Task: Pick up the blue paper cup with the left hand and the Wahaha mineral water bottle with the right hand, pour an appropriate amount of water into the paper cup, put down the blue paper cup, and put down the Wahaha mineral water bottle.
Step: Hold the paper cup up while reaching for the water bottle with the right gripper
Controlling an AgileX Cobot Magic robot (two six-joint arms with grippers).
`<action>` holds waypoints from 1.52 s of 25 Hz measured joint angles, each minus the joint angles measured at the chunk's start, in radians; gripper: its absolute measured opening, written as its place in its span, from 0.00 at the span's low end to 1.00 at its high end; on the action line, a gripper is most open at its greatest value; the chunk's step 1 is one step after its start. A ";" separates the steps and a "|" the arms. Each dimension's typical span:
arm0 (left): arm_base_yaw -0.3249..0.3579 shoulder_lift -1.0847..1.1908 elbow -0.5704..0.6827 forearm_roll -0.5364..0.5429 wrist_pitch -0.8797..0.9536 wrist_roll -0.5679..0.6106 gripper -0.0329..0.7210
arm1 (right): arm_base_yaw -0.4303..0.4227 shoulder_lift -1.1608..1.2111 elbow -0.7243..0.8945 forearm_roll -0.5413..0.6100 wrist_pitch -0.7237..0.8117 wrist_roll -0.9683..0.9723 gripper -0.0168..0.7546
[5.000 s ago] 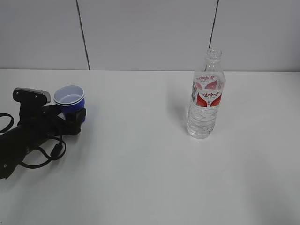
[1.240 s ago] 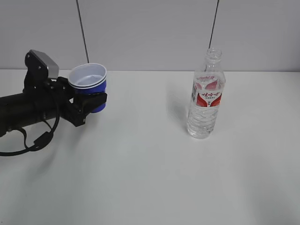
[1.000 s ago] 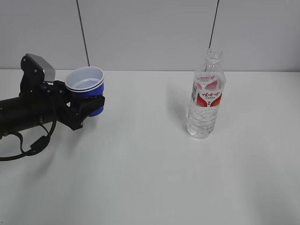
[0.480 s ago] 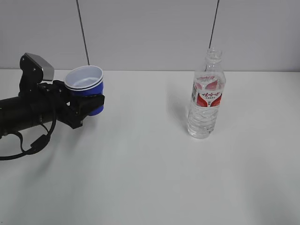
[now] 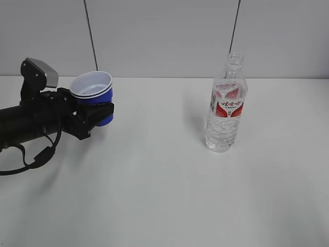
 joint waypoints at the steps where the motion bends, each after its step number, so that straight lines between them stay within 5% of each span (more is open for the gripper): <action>1: 0.000 0.000 0.000 0.000 0.000 -0.004 0.63 | 0.000 0.000 0.000 0.017 -0.055 0.000 0.82; 27: 0.000 0.000 0.000 -0.004 0.000 -0.013 0.63 | 0.002 0.567 -0.001 0.090 -0.963 -0.123 0.76; 34: 0.000 -0.001 0.000 -0.004 0.000 -0.013 0.63 | 0.179 0.755 -0.001 -0.162 -1.182 -0.002 0.76; 38: 0.000 -0.001 0.000 -0.004 -0.001 -0.013 0.63 | 0.259 0.881 -0.001 -0.212 -1.289 0.032 0.76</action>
